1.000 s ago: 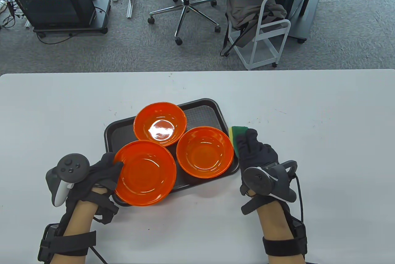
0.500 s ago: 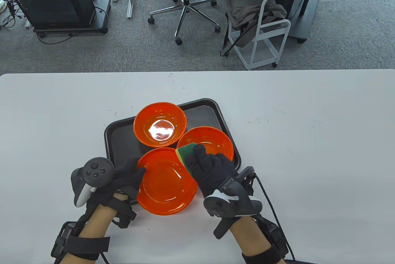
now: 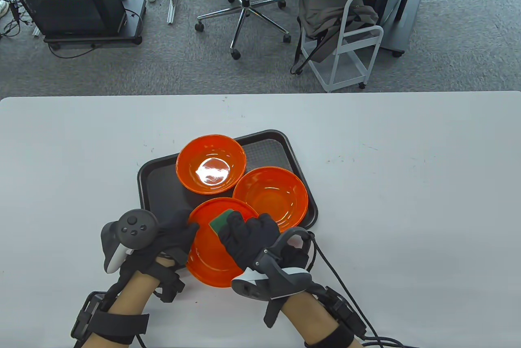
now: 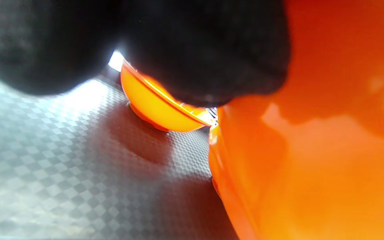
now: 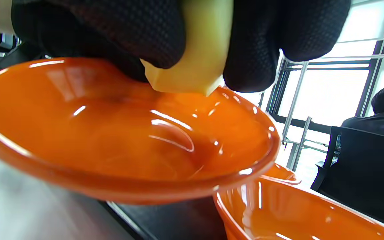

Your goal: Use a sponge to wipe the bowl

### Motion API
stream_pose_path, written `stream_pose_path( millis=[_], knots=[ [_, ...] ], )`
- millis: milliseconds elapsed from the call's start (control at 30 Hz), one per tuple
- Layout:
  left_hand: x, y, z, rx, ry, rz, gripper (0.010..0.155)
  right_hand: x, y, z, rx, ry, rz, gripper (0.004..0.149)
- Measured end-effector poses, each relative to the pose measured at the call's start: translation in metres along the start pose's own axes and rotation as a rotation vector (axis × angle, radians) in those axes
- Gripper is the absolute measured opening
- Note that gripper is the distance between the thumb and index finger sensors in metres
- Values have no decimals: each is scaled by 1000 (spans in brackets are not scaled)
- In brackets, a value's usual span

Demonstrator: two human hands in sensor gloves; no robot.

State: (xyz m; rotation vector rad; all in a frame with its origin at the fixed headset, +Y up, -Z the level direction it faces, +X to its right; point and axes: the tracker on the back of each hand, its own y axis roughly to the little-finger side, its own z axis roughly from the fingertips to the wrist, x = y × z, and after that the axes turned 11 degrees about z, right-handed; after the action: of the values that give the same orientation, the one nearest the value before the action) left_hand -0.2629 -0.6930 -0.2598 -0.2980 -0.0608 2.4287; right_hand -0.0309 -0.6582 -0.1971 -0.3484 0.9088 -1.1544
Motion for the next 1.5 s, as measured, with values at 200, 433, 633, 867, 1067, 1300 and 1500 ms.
stream_pose_path(
  millis=[200, 433, 633, 867, 1067, 1300, 1500],
  knots=[
    [-4, -3, -1, -20, 23, 0, 54, 9, -7, -9, -42, -105, 94, 50],
    [-7, -7, -1, -44, 35, -15, 54, 13, -18, -12, -152, -31, -9, 50],
    [1, -4, 0, -33, -6, -18, 54, 10, -26, -12, -218, -45, -99, 49],
    [10, 0, 1, -18, -37, -8, 55, 7, -28, -11, -193, -215, -80, 48],
    [17, -2, 3, -19, -49, -58, 54, 13, -20, -9, -119, -301, 20, 47],
    [9, -2, 0, -24, 67, -46, 53, 18, -15, -12, -57, -273, 162, 47],
    [0, -4, -3, -51, 115, 17, 53, 15, -13, -12, -32, -115, 147, 50]
  ],
)
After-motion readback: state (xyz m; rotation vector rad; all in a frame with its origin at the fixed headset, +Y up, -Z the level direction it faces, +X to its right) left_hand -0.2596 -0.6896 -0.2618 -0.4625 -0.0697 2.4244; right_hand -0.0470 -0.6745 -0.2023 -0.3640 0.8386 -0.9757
